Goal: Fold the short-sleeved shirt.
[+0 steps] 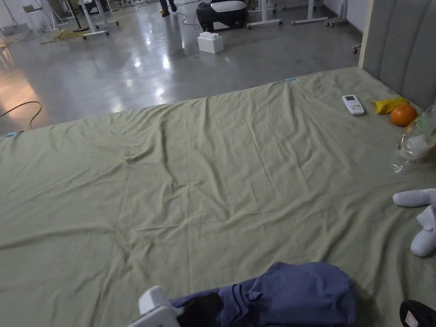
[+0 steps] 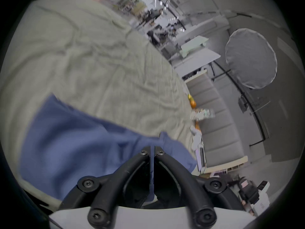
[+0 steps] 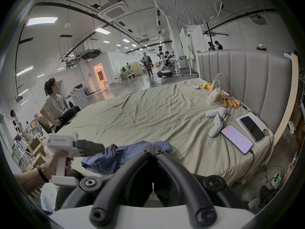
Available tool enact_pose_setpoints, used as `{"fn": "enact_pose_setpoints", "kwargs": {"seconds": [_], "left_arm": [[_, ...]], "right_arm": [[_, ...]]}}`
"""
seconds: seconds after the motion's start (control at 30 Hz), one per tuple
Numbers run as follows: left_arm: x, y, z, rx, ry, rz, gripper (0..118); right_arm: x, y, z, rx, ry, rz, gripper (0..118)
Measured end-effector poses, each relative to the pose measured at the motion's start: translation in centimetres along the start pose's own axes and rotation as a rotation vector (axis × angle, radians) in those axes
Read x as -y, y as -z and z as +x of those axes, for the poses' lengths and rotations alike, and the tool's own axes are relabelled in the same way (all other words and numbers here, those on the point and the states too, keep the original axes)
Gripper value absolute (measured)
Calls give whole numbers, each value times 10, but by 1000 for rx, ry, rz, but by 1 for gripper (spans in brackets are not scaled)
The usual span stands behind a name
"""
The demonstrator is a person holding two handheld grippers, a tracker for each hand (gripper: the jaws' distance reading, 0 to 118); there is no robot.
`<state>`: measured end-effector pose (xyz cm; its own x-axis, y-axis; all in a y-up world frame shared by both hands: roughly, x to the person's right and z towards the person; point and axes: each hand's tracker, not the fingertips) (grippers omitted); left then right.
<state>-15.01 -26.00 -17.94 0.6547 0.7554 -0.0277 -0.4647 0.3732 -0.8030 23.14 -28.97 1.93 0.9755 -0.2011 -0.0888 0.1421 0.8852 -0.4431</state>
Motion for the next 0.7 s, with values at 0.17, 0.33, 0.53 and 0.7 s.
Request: {"fn": "enact_pose_setpoints", "kwargs": {"seconds": [0.17, 0.33, 0.53, 0.7], "left_arm": [[29, 95, 6, -155, 79, -131, 2], [0, 40, 9, -54, 65, -88, 7], [-57, -86, -69, -54, -97, 189, 86], [-79, -113, -146, -85, -235, 188, 91]], "right_arm": [[0, -6, 5, 35, 3, -11, 0], [-1, -2, 7, 40, 11, -17, 0], [2, 12, -5, -19, 5, -39, 0], [9, 19, -20, -46, -45, -84, 0]]}}
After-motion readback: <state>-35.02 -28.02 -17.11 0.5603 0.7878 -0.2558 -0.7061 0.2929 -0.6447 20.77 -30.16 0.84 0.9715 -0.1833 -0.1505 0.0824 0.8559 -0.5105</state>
